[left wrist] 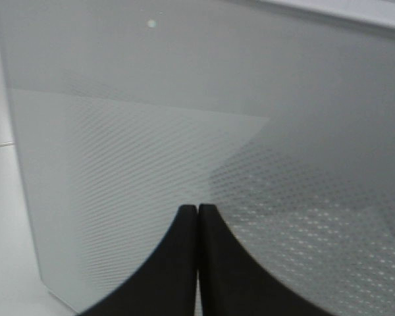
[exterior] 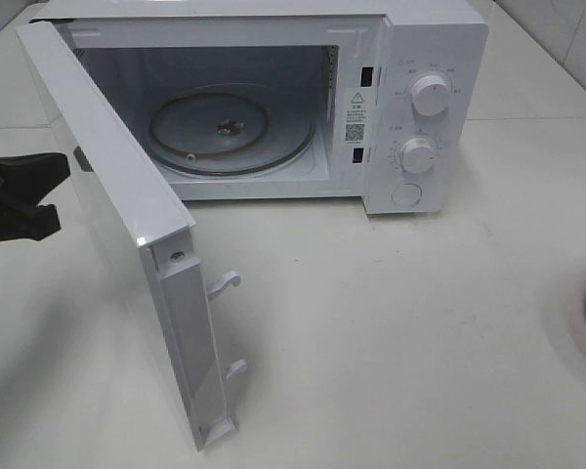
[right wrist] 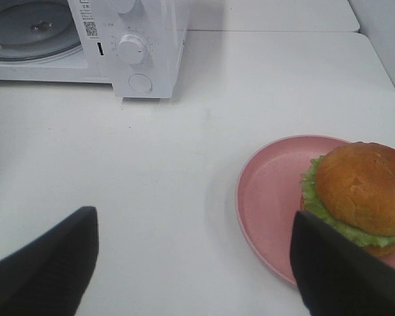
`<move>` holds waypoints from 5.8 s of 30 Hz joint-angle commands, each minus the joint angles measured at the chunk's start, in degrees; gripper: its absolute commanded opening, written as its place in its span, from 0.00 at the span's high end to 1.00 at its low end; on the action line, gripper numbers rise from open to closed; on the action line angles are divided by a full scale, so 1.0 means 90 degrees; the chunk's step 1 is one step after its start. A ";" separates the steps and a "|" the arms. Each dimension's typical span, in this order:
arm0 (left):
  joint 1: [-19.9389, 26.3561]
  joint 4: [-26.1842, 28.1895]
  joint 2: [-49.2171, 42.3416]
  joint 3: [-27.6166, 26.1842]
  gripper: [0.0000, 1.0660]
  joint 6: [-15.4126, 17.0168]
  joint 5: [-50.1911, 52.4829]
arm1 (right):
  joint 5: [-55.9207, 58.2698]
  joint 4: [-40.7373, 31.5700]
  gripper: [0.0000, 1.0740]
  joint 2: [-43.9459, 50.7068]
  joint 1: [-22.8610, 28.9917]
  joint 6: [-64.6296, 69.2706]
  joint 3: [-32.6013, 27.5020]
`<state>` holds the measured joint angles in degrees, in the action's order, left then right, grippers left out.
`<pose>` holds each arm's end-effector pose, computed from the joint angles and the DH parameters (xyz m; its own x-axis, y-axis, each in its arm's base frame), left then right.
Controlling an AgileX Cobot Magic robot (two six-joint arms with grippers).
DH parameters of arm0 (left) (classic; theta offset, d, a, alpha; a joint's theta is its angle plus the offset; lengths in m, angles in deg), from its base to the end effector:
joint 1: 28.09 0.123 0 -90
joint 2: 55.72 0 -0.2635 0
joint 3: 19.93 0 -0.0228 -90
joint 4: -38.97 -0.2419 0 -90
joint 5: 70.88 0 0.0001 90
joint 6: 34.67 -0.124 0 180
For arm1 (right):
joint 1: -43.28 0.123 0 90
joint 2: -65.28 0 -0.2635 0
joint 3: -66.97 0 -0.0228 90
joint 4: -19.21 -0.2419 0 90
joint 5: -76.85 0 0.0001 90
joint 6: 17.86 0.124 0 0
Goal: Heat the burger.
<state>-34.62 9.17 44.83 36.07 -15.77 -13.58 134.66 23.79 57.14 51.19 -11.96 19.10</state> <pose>0.2675 -0.0828 0.1437 -0.2393 0.0001 -0.9709 0.5012 0.8565 -0.1234 0.0410 -0.0028 0.2646 -0.4026 0.0048 -0.9154 -0.0519 0.9983 0.0280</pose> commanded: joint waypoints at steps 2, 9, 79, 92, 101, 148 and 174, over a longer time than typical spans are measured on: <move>-0.0522 0.0662 0.0306 -0.0070 1.00 -0.0229 0.0146 | -0.0051 -0.0025 0.29 0.0172 -0.0045 0.0013 -0.0013; -0.1076 0.0758 0.0662 -0.0414 1.00 -0.0216 0.0153 | -0.0051 -0.0025 0.29 0.0172 -0.0045 0.0013 -0.0013; -0.4832 0.3508 0.1916 -0.6131 0.05 -0.1241 -0.9326 | -0.0051 -0.0025 0.29 0.0172 -0.0045 0.0013 -0.0013; -0.4826 0.3361 0.1101 -0.6131 0.08 -0.1216 -1.3579 | -0.0051 -0.0025 0.29 0.0172 -0.0045 0.0013 -0.0013; -0.4004 0.3221 0.0331 -0.6124 0.08 -0.1254 -1.4407 | -0.0051 -0.0025 0.29 0.0172 -0.0045 0.0013 -0.0013; 0.1362 0.3406 -0.8365 -0.0866 0.08 -0.2483 -1.2974 | -0.0051 -0.0025 0.30 0.0172 -0.0045 0.0013 -0.0013; 0.1369 0.3902 -1.0447 -0.0879 0.08 -0.2451 -1.2974 | -0.0051 -0.0019 0.30 0.0102 -0.0045 0.0013 -0.0013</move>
<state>-22.41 43.78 -47.53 28.00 -38.05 -130.64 134.55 23.79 57.14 51.19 -11.96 19.10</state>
